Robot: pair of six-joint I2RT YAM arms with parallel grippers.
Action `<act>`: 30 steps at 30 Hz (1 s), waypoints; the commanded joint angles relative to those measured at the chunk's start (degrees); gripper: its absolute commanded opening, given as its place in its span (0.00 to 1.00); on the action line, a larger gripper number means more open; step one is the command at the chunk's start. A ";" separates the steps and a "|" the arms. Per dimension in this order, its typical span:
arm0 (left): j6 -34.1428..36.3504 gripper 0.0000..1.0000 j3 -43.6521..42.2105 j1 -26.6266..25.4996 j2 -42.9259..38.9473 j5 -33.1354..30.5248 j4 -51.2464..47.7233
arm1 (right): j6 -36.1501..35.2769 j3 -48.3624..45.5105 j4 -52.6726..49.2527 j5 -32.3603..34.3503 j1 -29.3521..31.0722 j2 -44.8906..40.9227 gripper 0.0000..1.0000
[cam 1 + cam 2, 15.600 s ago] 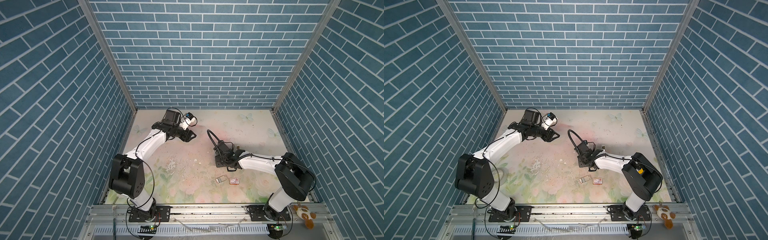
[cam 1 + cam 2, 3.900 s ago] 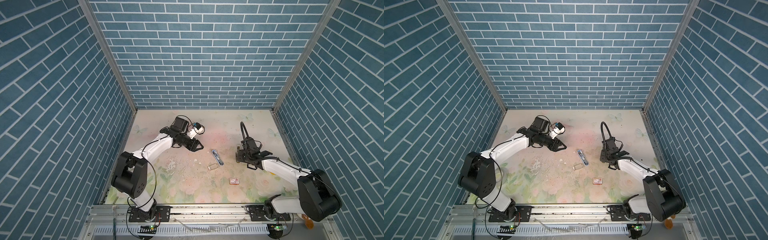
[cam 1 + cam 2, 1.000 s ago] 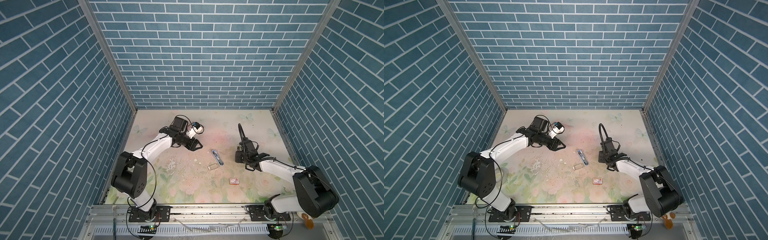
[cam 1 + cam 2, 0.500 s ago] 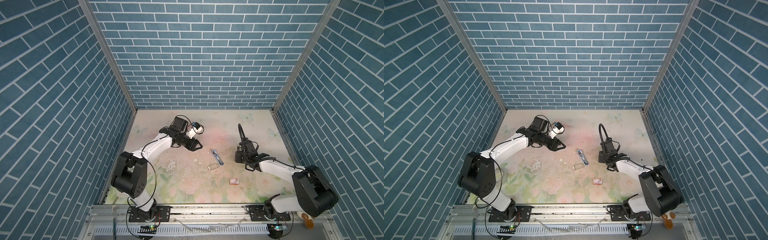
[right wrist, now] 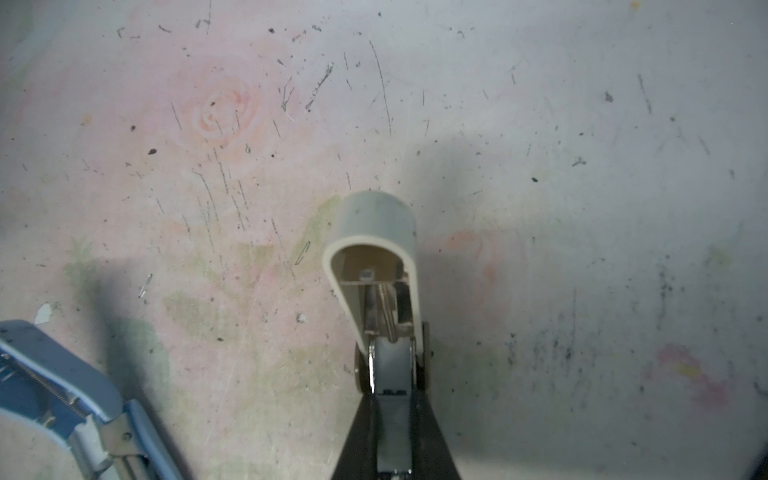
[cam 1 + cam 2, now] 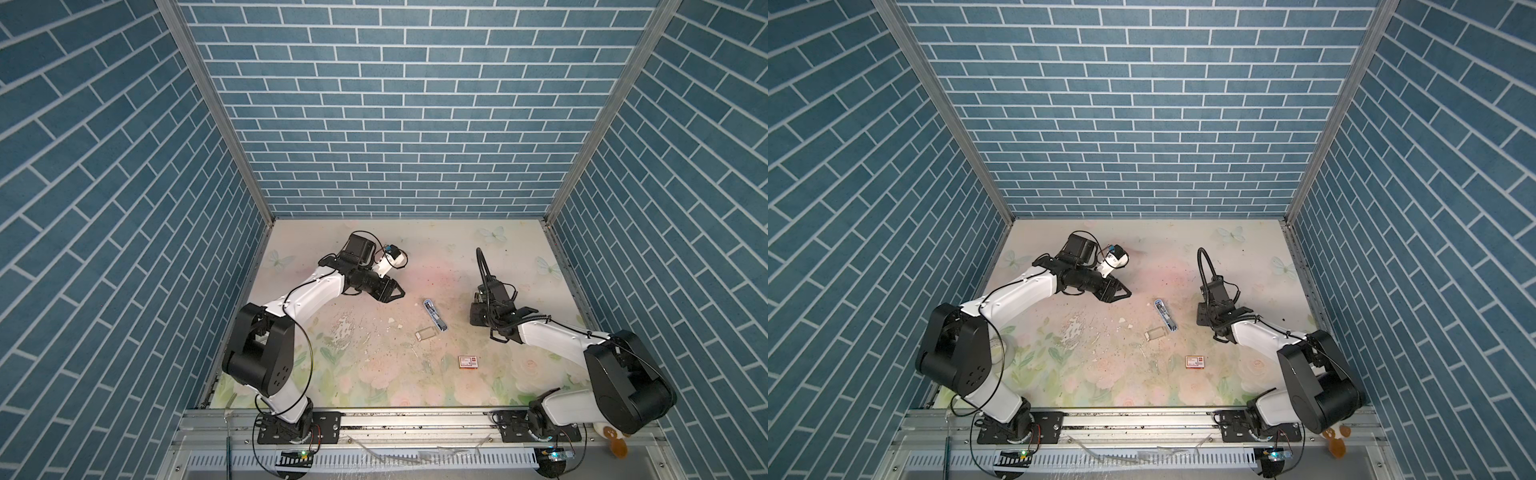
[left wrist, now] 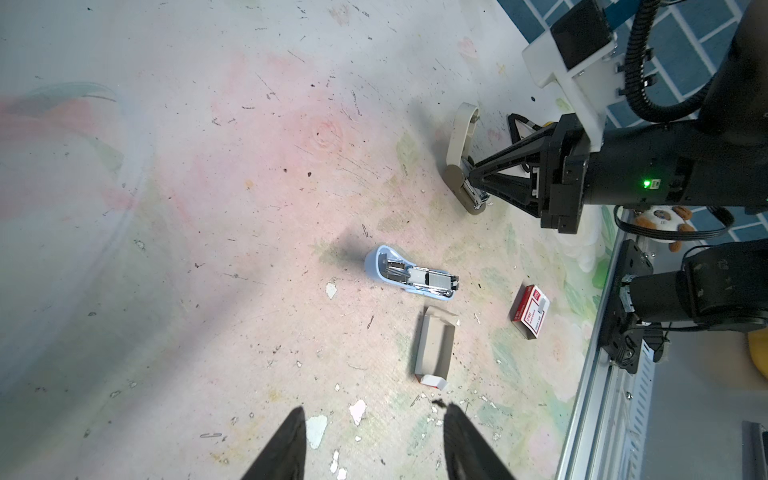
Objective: Load the staples into the stapler
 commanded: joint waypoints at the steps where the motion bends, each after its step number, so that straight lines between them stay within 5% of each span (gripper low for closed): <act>1: 0.75 0.55 -0.68 0.42 -0.28 0.21 -0.03 | -0.41 -1.28 -0.47 0.08 0.56 1.10 0.15; 30: 0.61 0.55 -0.86 0.41 -0.50 0.36 -0.04 | 0.21 -1.96 -0.85 0.52 1.33 0.74 0.20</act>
